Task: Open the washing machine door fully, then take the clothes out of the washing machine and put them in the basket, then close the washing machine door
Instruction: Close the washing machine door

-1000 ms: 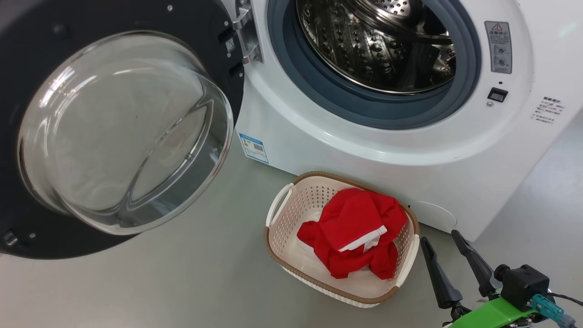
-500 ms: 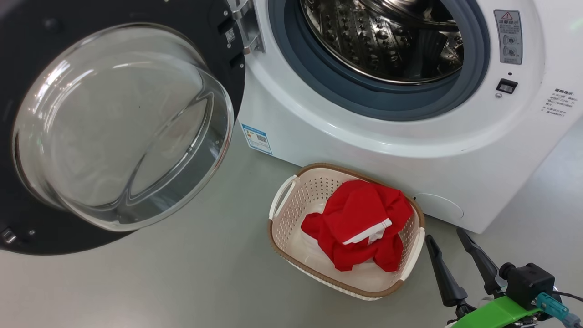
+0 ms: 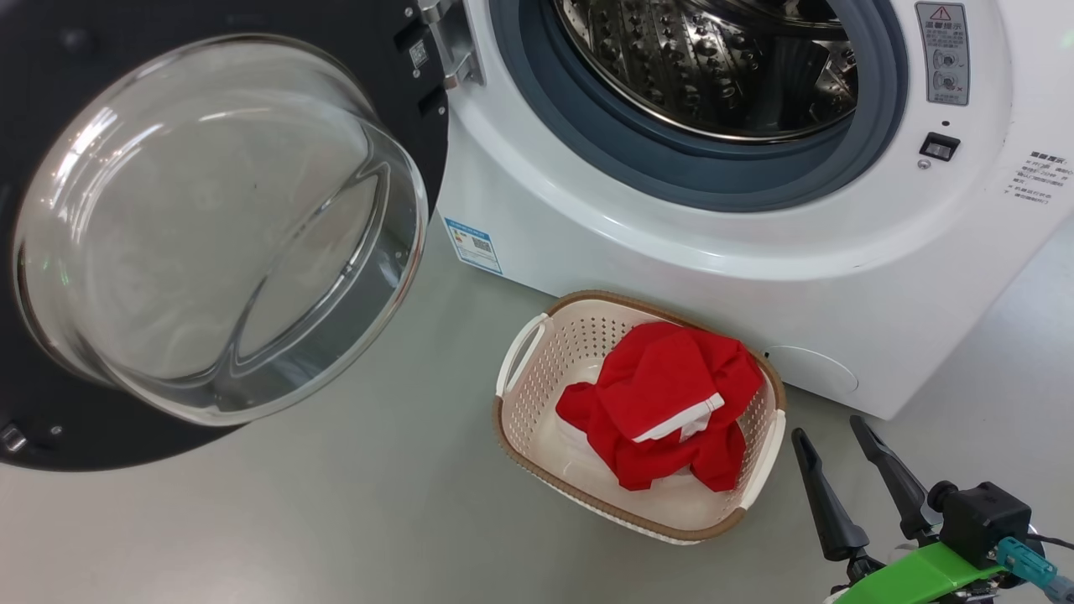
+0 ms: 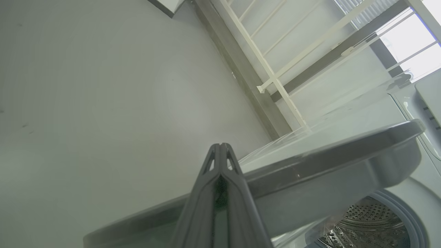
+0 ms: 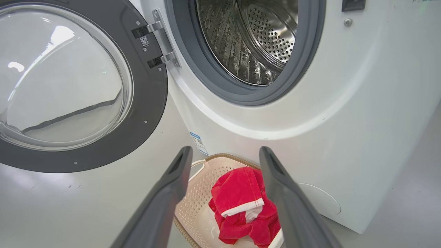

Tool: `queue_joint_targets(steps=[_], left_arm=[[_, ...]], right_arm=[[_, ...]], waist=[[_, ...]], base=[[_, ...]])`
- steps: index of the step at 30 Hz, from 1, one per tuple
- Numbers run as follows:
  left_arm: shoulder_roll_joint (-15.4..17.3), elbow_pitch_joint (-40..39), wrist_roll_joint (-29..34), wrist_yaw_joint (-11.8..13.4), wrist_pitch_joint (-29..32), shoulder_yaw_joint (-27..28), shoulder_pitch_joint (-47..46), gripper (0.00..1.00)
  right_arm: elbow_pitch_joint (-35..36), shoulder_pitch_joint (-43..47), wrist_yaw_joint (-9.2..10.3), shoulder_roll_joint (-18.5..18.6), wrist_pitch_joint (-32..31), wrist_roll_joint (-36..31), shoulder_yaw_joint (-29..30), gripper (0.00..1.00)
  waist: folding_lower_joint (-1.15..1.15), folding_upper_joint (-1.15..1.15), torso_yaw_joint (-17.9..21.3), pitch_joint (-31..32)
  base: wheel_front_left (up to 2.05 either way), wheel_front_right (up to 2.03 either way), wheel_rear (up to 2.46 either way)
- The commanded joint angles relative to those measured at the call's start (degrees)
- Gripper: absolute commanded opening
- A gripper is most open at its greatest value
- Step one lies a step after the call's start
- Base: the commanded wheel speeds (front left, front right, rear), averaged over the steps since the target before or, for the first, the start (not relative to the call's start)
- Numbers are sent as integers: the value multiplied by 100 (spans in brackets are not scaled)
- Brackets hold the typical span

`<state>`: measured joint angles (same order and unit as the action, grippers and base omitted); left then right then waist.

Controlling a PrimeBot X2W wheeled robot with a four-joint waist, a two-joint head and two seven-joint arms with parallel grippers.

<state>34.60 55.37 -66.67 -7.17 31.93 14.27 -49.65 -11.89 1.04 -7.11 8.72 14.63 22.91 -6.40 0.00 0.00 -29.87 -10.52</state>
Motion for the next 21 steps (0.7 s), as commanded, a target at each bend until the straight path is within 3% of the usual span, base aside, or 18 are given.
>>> queue_joint_targets(steps=[1,15,21], left_arm=[[396,-235,-119,-32,213,26,-66,0],[389,-1938,-785,-32,1163,-421,954,0],[399,-2590,-1004,-32,1264,-493,1299,0]], right_arm=[[157,-55,-37,38,37,-67,-127,100],[129,-47,-37,4,37,-58,-104,100],[108,-39,-37,22,37,-33,-136,100]], waist=[[0,0,4,8],[0,0,-24,172],[0,0,-11,241]], base=[[0,0,0],[0,0,0],[0,0,0]])
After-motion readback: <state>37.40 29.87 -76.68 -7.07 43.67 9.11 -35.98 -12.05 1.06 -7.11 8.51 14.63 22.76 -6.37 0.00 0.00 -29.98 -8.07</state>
